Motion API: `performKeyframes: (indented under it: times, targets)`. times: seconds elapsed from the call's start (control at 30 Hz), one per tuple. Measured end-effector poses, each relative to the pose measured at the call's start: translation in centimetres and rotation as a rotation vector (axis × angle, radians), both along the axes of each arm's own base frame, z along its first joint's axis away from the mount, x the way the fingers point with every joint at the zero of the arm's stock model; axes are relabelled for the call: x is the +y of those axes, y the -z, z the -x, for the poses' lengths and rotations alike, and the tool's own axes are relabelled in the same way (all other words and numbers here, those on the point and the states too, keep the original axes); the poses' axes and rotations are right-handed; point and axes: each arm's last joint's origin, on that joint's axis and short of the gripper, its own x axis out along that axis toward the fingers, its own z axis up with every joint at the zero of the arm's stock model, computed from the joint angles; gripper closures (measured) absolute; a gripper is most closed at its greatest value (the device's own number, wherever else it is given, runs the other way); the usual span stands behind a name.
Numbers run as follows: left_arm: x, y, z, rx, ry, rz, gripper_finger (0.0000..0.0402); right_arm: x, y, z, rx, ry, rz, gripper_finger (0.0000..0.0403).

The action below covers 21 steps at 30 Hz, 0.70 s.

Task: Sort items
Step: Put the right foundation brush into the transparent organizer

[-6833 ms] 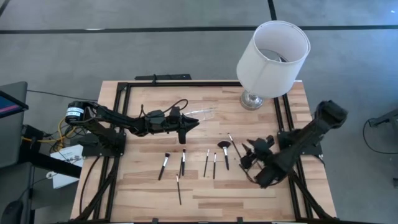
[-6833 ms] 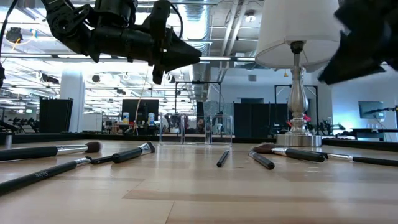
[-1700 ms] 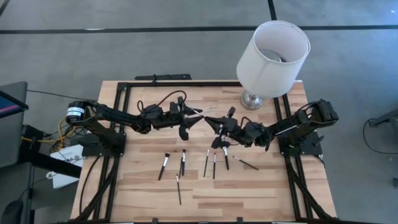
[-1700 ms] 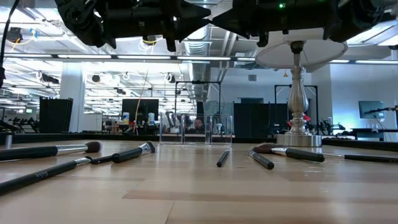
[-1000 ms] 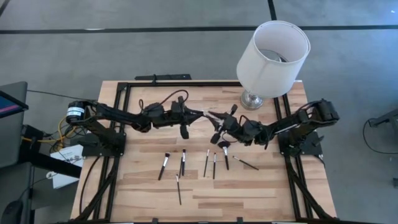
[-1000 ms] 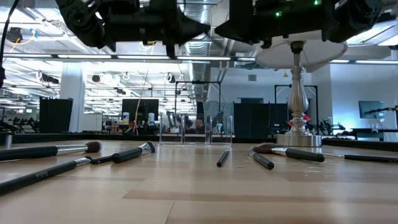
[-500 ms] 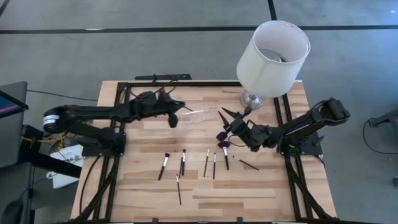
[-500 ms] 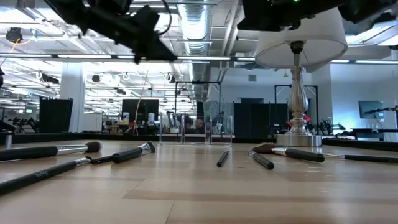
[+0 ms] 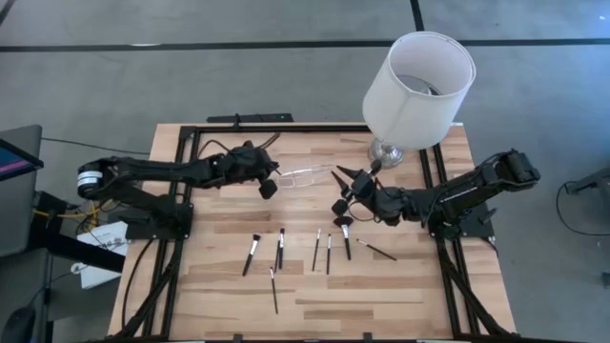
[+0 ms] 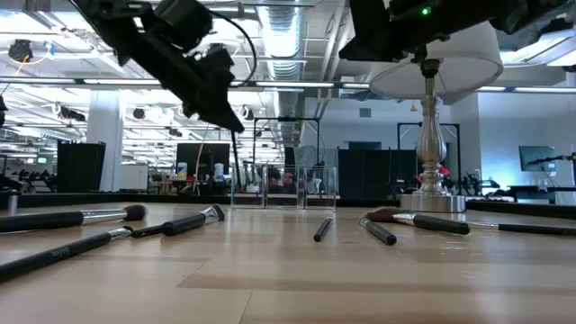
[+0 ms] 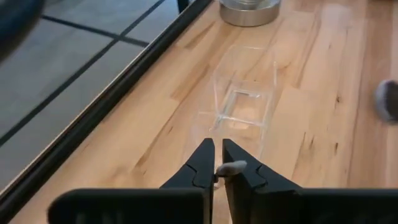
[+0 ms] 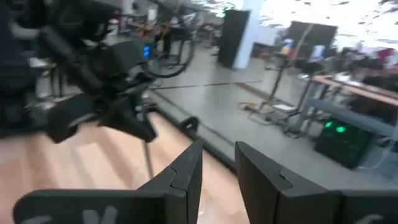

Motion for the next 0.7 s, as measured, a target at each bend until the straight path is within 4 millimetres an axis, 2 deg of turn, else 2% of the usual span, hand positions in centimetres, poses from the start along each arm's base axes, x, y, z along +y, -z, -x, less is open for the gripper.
performKeyframes:
  times: [0.07,0.2,0.37,0.53,0.7]
  targets:
    - [0.1,0.6,-0.4,0.017,0.010,-0.009,0.0378,0.1,0.3,0.0,0.023,-0.036,-0.015,0.0316]
    - [0.2,1.7,-0.8,0.056,-0.005,-0.001,0.0333,0.5,1.0,0.0,0.085,-0.110,-0.031,0.0315]
    - [0.3,1.9,-0.9,0.053,-0.018,0.013,0.0287,0.7,1.8,0.4,0.147,-0.175,-0.107,0.0293]
    - [0.2,0.6,-0.5,-0.002,-0.018,0.001,0.0258,0.9,1.3,1.3,0.164,-0.206,-0.150,0.0246]
    - [-0.2,-2.5,0.9,-0.116,-0.004,-0.050,0.0248,2.2,-0.3,3.6,0.172,-0.270,-0.193,0.0206]
